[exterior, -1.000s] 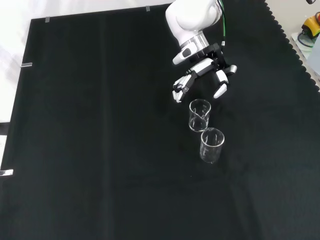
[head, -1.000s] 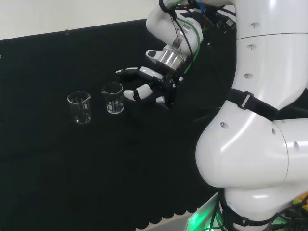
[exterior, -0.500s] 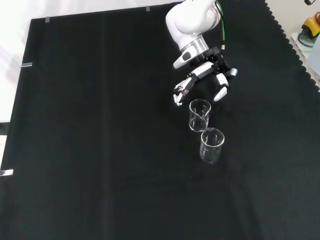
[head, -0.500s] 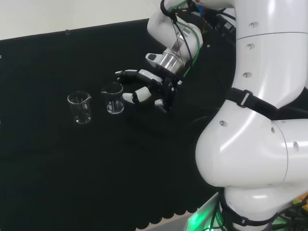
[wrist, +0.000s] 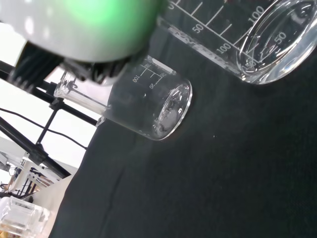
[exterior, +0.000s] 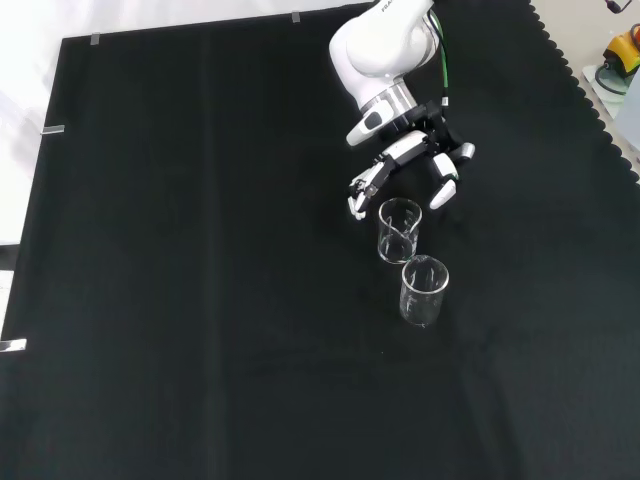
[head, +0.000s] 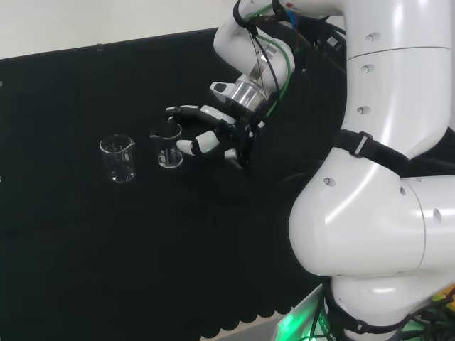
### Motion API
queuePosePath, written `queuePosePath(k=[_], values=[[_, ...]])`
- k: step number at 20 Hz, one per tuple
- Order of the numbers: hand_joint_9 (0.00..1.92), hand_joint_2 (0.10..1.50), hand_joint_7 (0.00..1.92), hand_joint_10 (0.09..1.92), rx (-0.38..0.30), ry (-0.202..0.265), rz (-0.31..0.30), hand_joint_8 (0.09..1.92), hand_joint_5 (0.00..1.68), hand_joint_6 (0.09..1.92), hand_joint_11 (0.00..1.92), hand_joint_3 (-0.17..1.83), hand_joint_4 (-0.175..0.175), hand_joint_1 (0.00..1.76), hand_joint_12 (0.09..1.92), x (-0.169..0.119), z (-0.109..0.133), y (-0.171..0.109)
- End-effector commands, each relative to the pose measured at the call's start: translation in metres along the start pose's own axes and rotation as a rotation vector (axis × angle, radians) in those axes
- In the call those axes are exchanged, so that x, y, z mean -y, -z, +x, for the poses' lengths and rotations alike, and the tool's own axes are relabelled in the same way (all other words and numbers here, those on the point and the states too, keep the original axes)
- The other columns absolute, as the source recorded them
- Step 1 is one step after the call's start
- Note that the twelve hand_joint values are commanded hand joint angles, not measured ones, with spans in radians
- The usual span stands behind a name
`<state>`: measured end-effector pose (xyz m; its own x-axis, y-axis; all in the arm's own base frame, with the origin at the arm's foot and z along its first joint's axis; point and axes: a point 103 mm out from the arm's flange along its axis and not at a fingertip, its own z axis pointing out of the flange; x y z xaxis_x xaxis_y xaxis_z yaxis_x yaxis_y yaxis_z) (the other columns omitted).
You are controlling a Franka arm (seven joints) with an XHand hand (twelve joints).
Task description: Pick up the beaker on the right.
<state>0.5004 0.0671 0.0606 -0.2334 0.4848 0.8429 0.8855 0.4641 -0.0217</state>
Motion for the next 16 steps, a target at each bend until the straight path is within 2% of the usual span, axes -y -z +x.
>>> queuePosePath(k=[1, 3, 4, 16], values=[[0.29, 0.28, 0.25, 0.59, -0.004, -0.006, -0.018, 0.65, 0.31, 0.1, 0.0, 1.18, -0.041, 0.97, 1.05, -0.007, 0.001, -0.007], [0.28, 0.28, 0.25, 0.59, -0.004, -0.008, -0.017, 0.66, 0.32, 0.1, 0.0, 1.17, -0.041, 0.96, 1.04, -0.008, 0.0, -0.008], [0.28, 0.29, 0.25, 0.59, -0.027, -0.001, -0.028, 0.66, 0.32, 0.1, 0.0, 1.17, -0.041, 0.96, 1.04, 0.001, -0.007, 0.006], [0.28, 0.29, 0.26, 0.6, 0.004, 0.009, 0.068, 0.66, 0.35, 0.11, 0.0, 1.15, -0.04, 0.96, 1.04, -0.015, -0.004, -0.007]])
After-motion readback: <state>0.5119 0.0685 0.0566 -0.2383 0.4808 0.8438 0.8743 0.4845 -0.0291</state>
